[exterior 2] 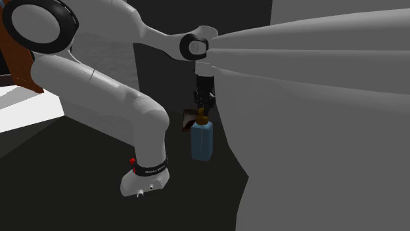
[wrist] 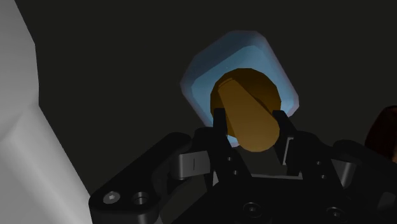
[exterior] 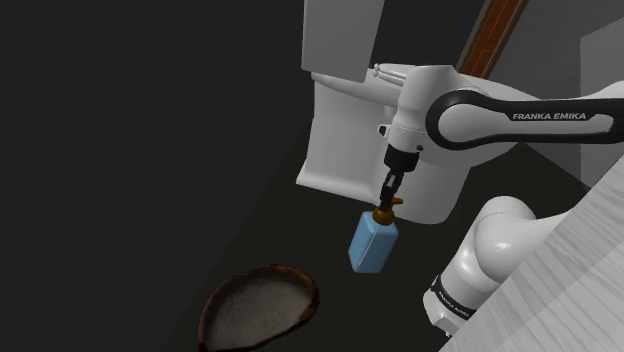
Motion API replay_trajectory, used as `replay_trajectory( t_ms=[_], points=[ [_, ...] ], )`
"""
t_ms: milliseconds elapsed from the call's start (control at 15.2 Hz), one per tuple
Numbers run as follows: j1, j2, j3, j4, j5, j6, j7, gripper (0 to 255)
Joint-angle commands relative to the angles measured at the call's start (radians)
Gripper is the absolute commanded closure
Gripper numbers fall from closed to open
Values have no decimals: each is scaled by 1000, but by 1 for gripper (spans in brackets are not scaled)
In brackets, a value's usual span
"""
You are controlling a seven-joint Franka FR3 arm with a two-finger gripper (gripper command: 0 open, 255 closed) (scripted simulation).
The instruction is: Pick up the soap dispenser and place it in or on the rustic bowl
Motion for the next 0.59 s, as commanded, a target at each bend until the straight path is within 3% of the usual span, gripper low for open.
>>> replay_trajectory(
  t_ms=[0, 528],
  points=[
    [0, 0, 0, 0, -1, 0, 0, 255],
    [-2, -7, -4, 90, -5, -98, 1, 255]
  ],
)
